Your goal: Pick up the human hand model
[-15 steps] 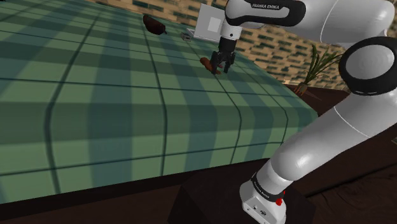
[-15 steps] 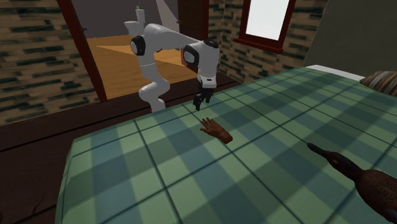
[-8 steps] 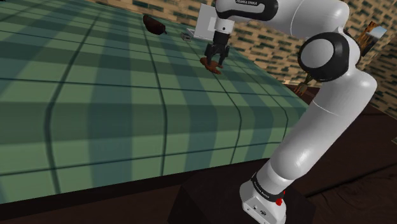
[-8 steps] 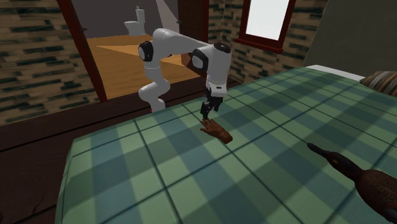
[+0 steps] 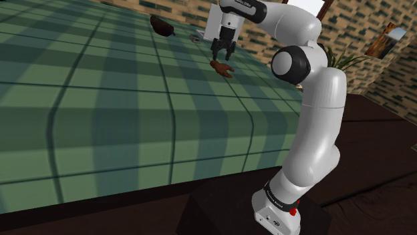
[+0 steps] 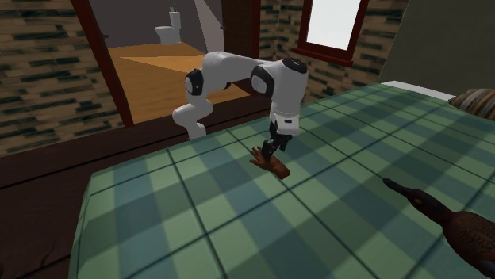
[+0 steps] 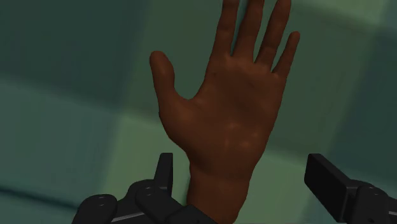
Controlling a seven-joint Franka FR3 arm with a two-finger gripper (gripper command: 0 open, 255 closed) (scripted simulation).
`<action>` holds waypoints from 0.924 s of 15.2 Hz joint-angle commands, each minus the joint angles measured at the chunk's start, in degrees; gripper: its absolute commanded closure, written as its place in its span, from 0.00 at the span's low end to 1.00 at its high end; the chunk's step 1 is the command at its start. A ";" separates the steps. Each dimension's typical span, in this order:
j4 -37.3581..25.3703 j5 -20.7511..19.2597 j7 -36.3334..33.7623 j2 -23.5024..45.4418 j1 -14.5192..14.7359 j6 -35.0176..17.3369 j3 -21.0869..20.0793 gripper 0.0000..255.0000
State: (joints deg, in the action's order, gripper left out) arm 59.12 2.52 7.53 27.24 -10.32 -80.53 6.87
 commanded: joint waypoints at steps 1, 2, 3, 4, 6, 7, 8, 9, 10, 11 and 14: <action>-2.47 0.25 0.19 2.01 -0.48 0.43 0.07 0.00; -0.85 0.20 0.19 1.50 -0.39 -0.68 0.07 0.00; 0.61 0.15 0.19 1.07 -0.31 -1.72 0.08 0.00; 2.03 0.11 0.19 0.68 -0.23 -2.74 0.08 0.00; 4.66 0.04 0.18 0.01 -0.10 -4.70 0.09 0.00; 6.57 0.00 0.18 -0.42 -0.01 -6.18 0.09 0.00; 6.57 0.00 0.18 -0.42 -0.01 -6.18 0.09 0.00; 6.59 0.00 0.18 -0.43 0.00 -6.19 0.09 0.00; 6.57 0.00 0.19 -0.41 -0.01 -6.20 0.09 1.00; 6.58 0.00 0.20 -0.40 -0.03 -6.22 0.09 1.00; 6.45 0.01 0.22 -0.31 -0.04 -6.17 0.10 1.00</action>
State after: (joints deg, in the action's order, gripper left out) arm 65.54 2.53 7.74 26.90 -10.37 -86.70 6.97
